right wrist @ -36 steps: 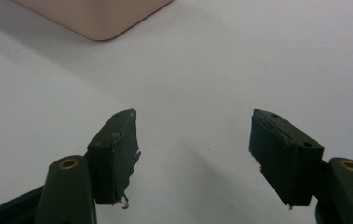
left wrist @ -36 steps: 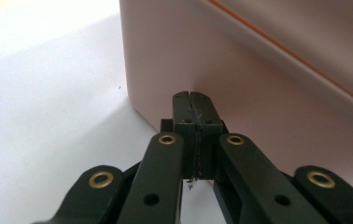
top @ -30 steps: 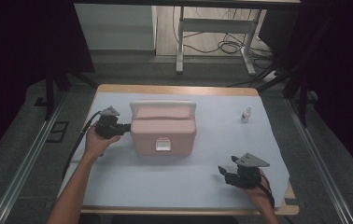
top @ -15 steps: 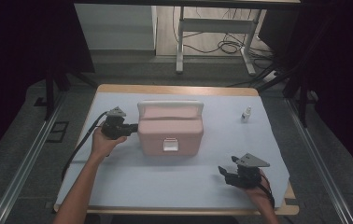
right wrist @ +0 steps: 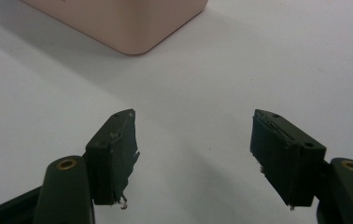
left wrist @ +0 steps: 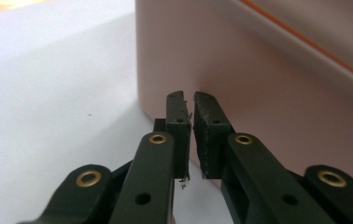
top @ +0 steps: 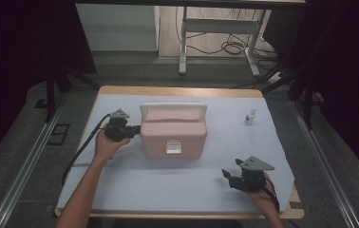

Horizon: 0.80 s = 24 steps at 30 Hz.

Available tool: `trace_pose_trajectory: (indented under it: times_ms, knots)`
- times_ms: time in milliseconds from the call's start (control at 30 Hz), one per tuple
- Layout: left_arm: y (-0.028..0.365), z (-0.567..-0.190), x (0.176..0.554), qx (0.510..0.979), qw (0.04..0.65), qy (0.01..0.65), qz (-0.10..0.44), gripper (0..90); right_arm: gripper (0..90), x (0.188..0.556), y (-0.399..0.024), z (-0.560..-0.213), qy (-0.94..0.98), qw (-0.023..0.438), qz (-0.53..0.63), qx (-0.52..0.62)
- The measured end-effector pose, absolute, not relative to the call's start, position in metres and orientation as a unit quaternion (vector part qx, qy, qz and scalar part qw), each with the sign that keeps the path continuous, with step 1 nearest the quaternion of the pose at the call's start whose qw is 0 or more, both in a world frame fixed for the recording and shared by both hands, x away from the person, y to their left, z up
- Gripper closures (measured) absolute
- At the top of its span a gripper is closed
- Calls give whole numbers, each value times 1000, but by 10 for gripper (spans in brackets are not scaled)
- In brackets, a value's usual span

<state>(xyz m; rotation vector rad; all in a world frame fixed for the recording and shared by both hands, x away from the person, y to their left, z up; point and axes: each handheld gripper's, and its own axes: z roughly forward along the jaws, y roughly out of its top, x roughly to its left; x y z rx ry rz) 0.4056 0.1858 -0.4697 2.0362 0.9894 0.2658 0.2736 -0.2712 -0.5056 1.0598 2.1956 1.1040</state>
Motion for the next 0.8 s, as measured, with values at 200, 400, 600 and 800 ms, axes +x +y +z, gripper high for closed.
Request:
trace_pose_trajectory:
  times_ms: [200,400,600,800]
  knots:
    - [178,-467,409,819,409,388,107,899,316,274,-273,-505,797,233,403,385]
    - [168,-465,410,822,410,381,105,900,316,274,-272,-505,798,232,403,383]
    - [163,-466,412,819,419,379,95,900,316,274,-273,-504,798,232,404,382]
    - [159,-468,413,813,430,383,85,900,316,274,-273,-505,799,231,404,382]
